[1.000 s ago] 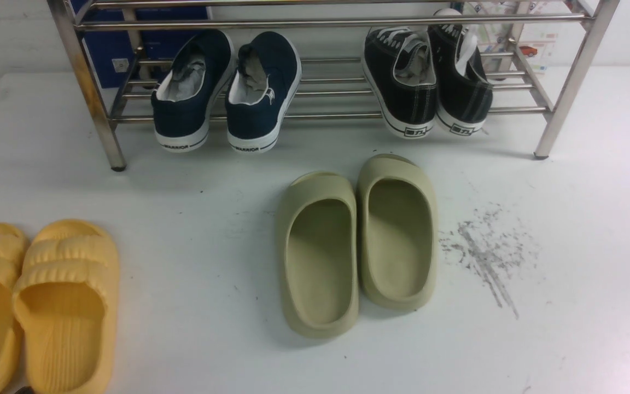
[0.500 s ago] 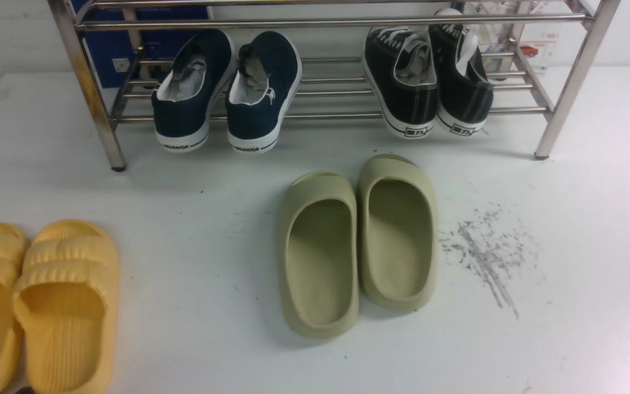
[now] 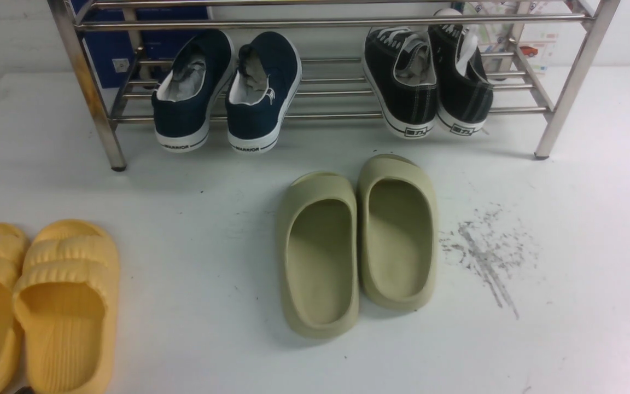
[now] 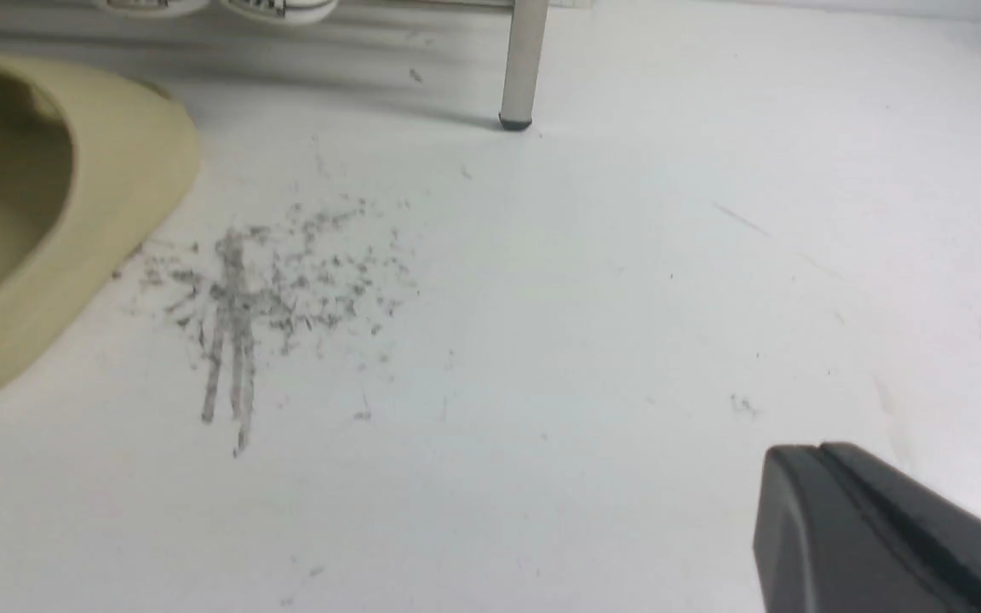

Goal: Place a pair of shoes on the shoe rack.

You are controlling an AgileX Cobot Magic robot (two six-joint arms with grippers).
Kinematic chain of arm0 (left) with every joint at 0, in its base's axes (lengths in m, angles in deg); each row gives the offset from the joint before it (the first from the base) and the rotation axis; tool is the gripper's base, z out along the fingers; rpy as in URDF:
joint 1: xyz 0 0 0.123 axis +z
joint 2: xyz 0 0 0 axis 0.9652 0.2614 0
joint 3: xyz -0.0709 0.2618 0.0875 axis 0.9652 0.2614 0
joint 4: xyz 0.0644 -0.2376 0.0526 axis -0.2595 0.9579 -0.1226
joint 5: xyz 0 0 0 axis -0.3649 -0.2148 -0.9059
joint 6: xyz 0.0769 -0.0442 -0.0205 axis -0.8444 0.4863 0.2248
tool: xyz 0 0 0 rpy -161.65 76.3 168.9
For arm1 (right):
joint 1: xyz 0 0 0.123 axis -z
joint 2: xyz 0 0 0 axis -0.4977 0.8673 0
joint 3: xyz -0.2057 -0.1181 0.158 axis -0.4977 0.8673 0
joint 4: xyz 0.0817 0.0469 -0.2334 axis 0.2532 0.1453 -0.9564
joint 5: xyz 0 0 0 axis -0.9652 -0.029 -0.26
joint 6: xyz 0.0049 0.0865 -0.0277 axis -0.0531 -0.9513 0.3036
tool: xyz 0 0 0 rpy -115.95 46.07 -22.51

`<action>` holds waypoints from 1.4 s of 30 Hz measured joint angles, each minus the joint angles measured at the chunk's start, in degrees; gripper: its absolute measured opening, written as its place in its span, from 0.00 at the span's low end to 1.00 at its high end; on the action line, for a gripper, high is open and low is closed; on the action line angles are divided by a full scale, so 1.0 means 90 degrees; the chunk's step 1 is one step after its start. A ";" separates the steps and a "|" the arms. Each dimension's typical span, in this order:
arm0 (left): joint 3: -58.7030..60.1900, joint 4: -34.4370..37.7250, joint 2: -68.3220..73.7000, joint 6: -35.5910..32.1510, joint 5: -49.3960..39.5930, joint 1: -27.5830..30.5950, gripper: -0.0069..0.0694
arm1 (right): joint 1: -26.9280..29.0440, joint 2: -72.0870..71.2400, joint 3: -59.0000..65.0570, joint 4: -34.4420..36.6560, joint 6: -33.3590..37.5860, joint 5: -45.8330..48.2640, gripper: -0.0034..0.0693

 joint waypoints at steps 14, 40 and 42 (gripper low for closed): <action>0.0000 0.0006 -0.0007 0.0000 0.0007 0.0000 0.40 | 0.0000 -0.0496 0.0406 -0.0029 -0.0074 0.0351 0.07; 0.0000 0.0006 -0.0007 0.0000 0.0000 0.0000 0.40 | 0.0000 -0.0496 0.0406 0.0018 -0.0080 0.0351 0.12; 0.0000 0.0006 -0.0007 0.0000 0.0000 0.0000 0.40 | 0.0000 -0.0496 0.0406 0.0018 -0.0080 0.0351 0.12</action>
